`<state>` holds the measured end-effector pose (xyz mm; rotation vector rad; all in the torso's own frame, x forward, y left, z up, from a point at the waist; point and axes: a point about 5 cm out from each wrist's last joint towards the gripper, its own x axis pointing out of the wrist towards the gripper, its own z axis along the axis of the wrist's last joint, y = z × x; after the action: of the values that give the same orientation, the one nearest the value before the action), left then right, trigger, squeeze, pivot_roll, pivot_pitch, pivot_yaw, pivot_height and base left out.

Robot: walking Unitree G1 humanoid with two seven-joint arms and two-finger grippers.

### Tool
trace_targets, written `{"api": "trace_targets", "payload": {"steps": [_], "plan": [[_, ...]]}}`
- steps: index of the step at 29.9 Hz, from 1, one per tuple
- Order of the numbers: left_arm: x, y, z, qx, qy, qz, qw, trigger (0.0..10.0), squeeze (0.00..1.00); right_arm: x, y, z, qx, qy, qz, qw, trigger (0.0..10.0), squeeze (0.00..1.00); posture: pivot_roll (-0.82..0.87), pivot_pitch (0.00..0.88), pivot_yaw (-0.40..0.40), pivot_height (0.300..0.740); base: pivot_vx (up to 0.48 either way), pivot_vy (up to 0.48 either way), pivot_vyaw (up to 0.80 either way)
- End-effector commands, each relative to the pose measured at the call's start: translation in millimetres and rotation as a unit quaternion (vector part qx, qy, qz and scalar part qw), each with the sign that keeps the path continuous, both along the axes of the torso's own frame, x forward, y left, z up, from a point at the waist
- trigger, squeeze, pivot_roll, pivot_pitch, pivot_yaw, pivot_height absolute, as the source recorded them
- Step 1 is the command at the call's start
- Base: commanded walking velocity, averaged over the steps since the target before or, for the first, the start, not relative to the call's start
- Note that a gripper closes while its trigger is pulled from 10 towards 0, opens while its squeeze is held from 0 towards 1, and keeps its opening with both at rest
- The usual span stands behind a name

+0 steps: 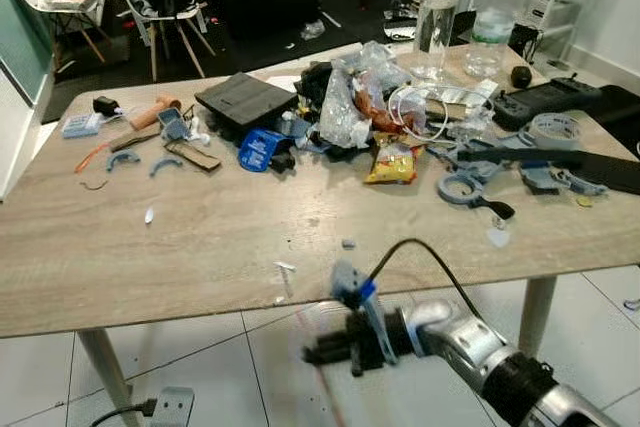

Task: Picking trash to rubbish bin

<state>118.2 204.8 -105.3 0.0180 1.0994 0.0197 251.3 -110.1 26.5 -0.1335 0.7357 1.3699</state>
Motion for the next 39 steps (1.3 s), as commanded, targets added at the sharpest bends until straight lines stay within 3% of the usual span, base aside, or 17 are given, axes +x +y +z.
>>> {"api": "trace_targets", "payload": {"steps": [1, 3, 4, 6, 7, 8, 9, 11, 12, 14, 15, 16, 21, 22, 24, 31, 39], "plan": [[-4.9, 0.4, -1.7, 0.000, 0.010, 0.009, 1.000, 10.0, 0.00, -2.5, -3.2, -9.6, -0.036, -0.007, 0.004, 0.999, 10.0, 0.00, -0.11, 0.024, 0.088, 0.740, -0.304, 0.000, 0.00], [-6.4, -1.6, -2.5, 0.000, 0.014, 0.008, 1.000, 10.0, 0.00, -11.0, -27.9, -39.7, -0.156, -0.011, -0.014, 0.988, 10.0, 0.00, -0.11, 0.023, 0.085, 0.740, -0.311, 0.000, 0.00], [-6.4, -1.6, -2.5, 0.000, 0.014, 0.008, 1.000, 10.0, 0.00, -11.0, -27.9, -39.7, -0.156, -0.011, -0.014, 0.988, 10.0, 0.00, -0.11, 0.023, 0.085, 0.740, -0.311, 0.000, 0.00], [-7.2, -2.6, -3.0, 0.000, 0.017, 0.008, 1.000, 10.0, 0.00, -28.5, -55.2, -65.1, -0.256, 0.002, -0.021, 0.966, 10.0, 0.00, -0.11, 0.023, 0.085, 0.740, -0.313, 0.000, 0.00], [-7.2, -2.6, -3.0, 0.000, 0.017, 0.008, 1.000, 10.0, 0.00, -28.5, -55.2, -65.1, -0.256, 0.002, -0.021, 0.966, 10.0, 0.00, -0.11, 0.023, 0.085, 0.740, -0.315, 0.000, 0.00], [-7.6, -2.9, -3.2, 0.000, 0.018, 0.008, 1.000, 10.0, 0.00, -39.2, -70.6, -77.1, -0.306, 0.009, -0.041, 0.951, 10.0, 0.00, -0.11, 0.023, 0.085, 0.740, -0.315, 0.000, 0.00], [-7.6, -2.9, -3.2, 0.000, 0.018, 0.008, 1.000, 10.0, 0.00, -39.2, -70.6, -77.1, -0.306, 0.009, -0.041, 0.951, 10.0, 0.00, -0.11, 0.023, 0.085, 0.740, -0.315, 0.000, 0.00], [-8.6, -2.9, -3.5, 0.000, 0.019, 0.009, 1.000, 10.0, 0.00, -54.4, -92.9, -91.1, -0.376, 0.006, -0.088, 0.922, 10.0, 0.00, -0.10, 0.029, 0.078, 0.740, -0.317, 0.000, 0.00], [-8.6, -2.9, -3.5, 0.000, 0.019, 0.009, 1.000, 10.0, 0.00, -54.4, -92.9, -91.1, -0.376, 0.006, -0.088, 0.922, 10.0, 0.00, -0.10, 0.029, 0.078, 0.740, -0.319, 0.000, 0.00], [-9.6, -3.3, -3.8, 0.000, 0.021, 0.010, 1.000, 10.0, 0.00, -72.5, -111.1, -102.1, -0.422, 0.011, -0.156, 0.893, 10.0, 0.00, -0.10, 0.031, 0.078, 0.740, -0.324, 0.000, 0.00], [-10.0, -3.5, -4.0, 0.000, 0.022, 0.010, 1.000, 10.0, 0.00, -81.5, -115.9, -106.3, -0.433, 0.018, -0.177, 0.884, 10.0, 0.00, -0.10, 0.032, 0.078, 0.740, -0.326, 0.000, 0.00], [-10.0, -3.5, -4.0, 0.000, 0.022, 0.010, 1.000, 10.0, 0.00, -81.5, -115.9, -106.3, -0.433, 0.018, -0.177, 0.884, 10.0, 0.00, -0.10, 0.032, 0.078, 0.740, -0.326, 0.000, 0.00], [-11.0, -4.6, -4.4, -0.002, 0.023, 0.011, 1.000, 10.0, 0.00, -113.9, -121.3, -119.7, -0.444, 0.055, -0.224, 0.866, 10.0, 0.00, -0.10, 0.036, 0.076, 0.740, -0.332, 0.000, 0.00], [-11.5, -5.2, -4.6, -0.002, 0.024, 0.009, 1.000, 10.0, 0.00, -128.2, -120.2, -125.0, -0.438, 0.084, -0.256, 0.858, 10.0, 0.00, -0.10, 0.038, 0.078, 0.740, -0.334, 0.000, 0.00], [-12.0, -5.4, -4.8, -0.002, 0.025, 0.009, 1.000, 10.0, 0.00, -139.1, -119.0, -128.8, -0.437, 0.103, -0.272, 0.851, 10.0, 0.00, -0.09, 0.040, 0.078, 0.740, -0.337, 0.000, 0.00], [-12.4, -5.0, -4.9, -0.001, 0.025, 0.008, 1.000, 10.0, 0.00, -146.0, -117.7, -131.4, -0.445, 0.103, -0.271, 0.847, 10.0, 0.00, -0.09, 0.043, 0.079, 0.740, -0.337, 0.000, 0.00], [-12.8, -3.0, -4.7, 0.002, 0.028, 0.006, 1.000, 10.0, 0.00, -136.0, -108.0, -131.8, -0.446, 0.068, -0.288, 0.844, 10.0, 0.00, -0.08, 0.041, 0.084, 0.740, -0.338, 0.000, 0.00]]}}
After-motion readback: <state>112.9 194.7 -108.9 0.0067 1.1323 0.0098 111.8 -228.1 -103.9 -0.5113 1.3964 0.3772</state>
